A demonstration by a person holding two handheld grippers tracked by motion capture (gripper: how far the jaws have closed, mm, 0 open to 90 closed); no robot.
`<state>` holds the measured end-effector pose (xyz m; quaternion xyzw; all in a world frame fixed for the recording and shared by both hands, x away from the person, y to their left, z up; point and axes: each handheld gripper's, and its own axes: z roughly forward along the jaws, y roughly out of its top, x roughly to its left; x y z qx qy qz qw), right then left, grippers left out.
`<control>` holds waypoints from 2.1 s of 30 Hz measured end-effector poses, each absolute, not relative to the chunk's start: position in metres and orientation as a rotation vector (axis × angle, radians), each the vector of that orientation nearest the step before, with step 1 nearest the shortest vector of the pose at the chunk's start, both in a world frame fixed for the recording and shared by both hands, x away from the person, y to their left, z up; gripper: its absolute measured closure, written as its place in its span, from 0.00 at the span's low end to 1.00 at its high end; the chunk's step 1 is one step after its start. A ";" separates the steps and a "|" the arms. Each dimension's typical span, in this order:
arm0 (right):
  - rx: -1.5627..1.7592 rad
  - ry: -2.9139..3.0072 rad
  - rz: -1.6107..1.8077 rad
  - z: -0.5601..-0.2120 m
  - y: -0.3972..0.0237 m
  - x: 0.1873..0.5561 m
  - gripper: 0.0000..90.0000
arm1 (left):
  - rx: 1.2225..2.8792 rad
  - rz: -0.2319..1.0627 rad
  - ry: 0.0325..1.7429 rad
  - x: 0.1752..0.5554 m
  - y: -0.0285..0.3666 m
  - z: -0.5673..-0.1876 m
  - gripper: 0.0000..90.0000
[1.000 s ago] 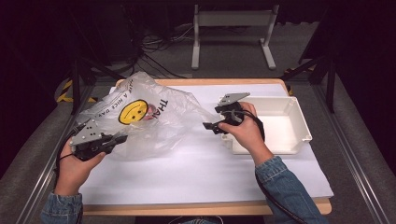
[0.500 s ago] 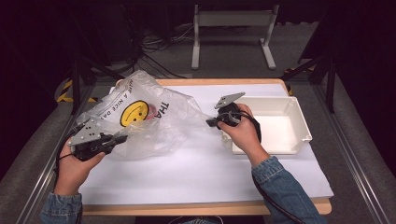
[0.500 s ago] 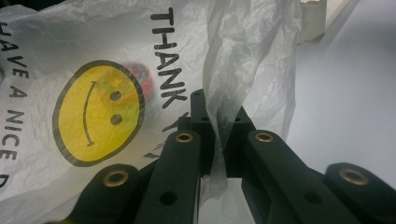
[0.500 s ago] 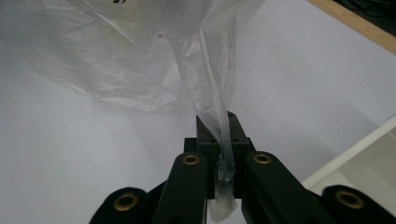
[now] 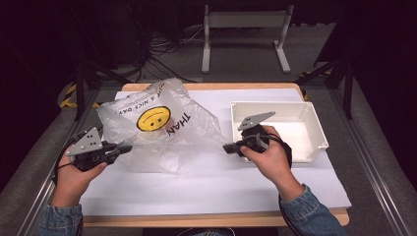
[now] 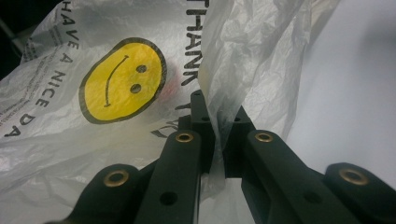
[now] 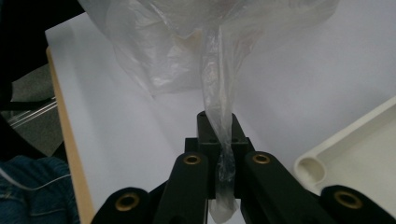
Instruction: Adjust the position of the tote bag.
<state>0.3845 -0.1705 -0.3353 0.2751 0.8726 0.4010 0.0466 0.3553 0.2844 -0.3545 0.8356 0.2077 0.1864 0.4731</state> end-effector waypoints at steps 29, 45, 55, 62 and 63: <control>0.364 2.492 1.186 -0.323 -0.130 0.377 0.15 | 1.943 0.519 0.515 0.359 0.285 -0.352 0.97; 0.171 2.562 1.068 -0.357 -0.066 0.405 0.19 | 1.914 0.477 0.474 0.356 0.282 -0.351 0.97; 0.283 2.519 0.955 -0.359 -0.078 0.421 0.76 | 1.903 0.470 0.454 0.348 0.281 -0.349 0.97; 0.356 2.497 1.113 -0.336 -0.087 0.426 1.00 | 1.908 0.510 0.469 0.347 0.281 -0.347 0.96; 0.365 2.490 1.142 -0.333 -0.088 0.428 1.00 | 1.907 0.520 0.476 0.348 0.282 -0.346 0.95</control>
